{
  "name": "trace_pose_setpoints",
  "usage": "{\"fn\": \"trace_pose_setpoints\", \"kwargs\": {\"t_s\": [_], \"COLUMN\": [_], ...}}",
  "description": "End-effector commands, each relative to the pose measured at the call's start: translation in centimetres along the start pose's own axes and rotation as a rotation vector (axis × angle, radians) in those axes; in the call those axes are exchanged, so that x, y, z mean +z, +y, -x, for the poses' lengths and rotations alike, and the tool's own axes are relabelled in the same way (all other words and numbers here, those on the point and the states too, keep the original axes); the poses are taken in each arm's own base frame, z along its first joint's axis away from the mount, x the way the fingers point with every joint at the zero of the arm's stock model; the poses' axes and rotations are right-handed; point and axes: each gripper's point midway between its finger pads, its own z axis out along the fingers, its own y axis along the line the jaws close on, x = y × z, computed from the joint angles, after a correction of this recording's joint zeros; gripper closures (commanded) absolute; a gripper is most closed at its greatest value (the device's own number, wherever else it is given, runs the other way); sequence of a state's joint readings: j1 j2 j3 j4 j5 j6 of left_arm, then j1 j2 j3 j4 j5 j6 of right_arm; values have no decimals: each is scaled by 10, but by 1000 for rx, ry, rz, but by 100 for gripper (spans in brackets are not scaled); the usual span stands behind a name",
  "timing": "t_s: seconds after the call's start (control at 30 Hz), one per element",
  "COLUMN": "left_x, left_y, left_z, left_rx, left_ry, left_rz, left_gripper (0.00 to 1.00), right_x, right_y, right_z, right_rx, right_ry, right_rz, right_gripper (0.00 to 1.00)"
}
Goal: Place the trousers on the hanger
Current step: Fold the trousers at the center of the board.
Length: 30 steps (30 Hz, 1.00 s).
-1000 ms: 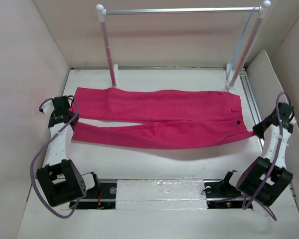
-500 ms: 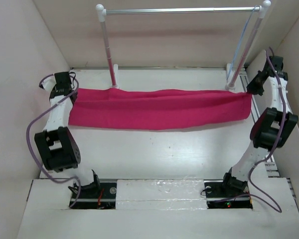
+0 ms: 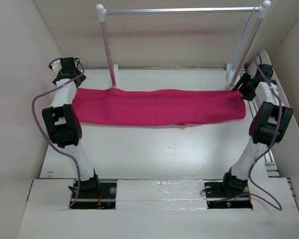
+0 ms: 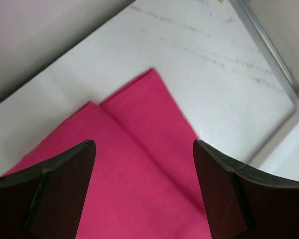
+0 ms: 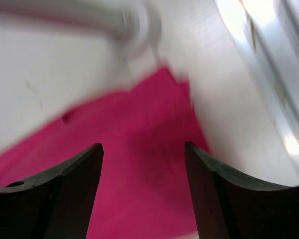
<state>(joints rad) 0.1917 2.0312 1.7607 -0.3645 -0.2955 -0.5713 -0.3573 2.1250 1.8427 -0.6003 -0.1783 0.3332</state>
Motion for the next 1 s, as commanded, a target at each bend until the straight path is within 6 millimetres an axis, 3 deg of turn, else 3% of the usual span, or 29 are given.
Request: {"fn": "trace_pose_setpoints", "kwargs": {"t_s": [0.0, 0.03, 0.07, 0.1, 0.13, 0.17, 0.2, 0.23, 0.3, 0.33, 0.4, 0.43, 0.5, 0.53, 0.6, 0.63, 0.7, 0.73, 0.77, 0.8, 0.83, 0.97], "left_x": [-72, -64, -90, -99, -89, -101, -99, -93, -85, -89, -88, -92, -82, -81, -53, -41, -19, -14, 2, 8, 10, 21], "left_y": [-5, 22, 31, 36, 67, 72, 75, 89, 98, 86, 78, 69, 66, 57, 62, 49, 57, 50, 54, 59, 57, 60], "left_z": [40, -3, -2, -10, -62, -68, -69, -85, -84, -66, -54, -35, -30, -15, -33, -20, -41, -31, -45, -50, -46, -49], "left_rx": [-26, -6, -29, -66, -42, -55, -92, -105, -126, -132, -129, -149, -151, -160, -135, -134, -104, -106, -89, -80, -83, -71], "left_ry": [-105, -30, -58, -68, 13, -3, -15, 16, 42, 17, 5, -29, -25, -45, 32, 41, 108, 97, 132, 149, 140, 145], "left_rz": [-127, -81, -105, -132, -85, -123, -154, -124, -78, -102, -110, -120, -93, -103, -22, -12, 45, 46, 77, 110, 117, 150], "left_gripper": [24, 24, 27, 30, 31, 30, 30, 31, 33, 33, 35, 36, 38, 39, 46, 47, 50, 54, 59, 72, 76, 79], "right_x": [-72, -89, -95, -101, -104, -105, -108, -106, -103, -102, -105, -108, -113, -118, -123, -130, -136, -141, -145, -146, -151, -165], "right_y": [37, 28, 25, 20, 18, 10, 14, 16, 33, 43, 57, 72, 83, 97, 108, 116, 126, 131, 137, 137, 140, 151], "right_z": [8, -24, -37, -43, -56, -86, -95, -106, -134, -142, -154, -167, -184, -199, -217, -236, -248, -255, -266, -271, -273, -289], "right_rx": [-90, -85, -85, -82, -84, -76, -83, -89, -124, -147, -204, -245, -289, -323, -344, -379, -412, -429, -471, -482, -506, -575], "right_ry": [-191, -178, -180, -206, -209, -177, -171, -153, -91, -70, -29, -10, 6, 21, 38, 55, 64, 68, 80, 90, 85, 113], "right_rz": [124, 119, 128, 143, 159, 167, 202, 218, 281, 304, 321, 342, 367, 397, 435, 464, 490, 509, 530, 524, 539, 601], "right_gripper": [29, 30, 35, 54, 70, 85, 97, 98, 99, 99, 99, 99, 99, 98, 96, 95, 95, 94, 94, 94, 93, 92]}}
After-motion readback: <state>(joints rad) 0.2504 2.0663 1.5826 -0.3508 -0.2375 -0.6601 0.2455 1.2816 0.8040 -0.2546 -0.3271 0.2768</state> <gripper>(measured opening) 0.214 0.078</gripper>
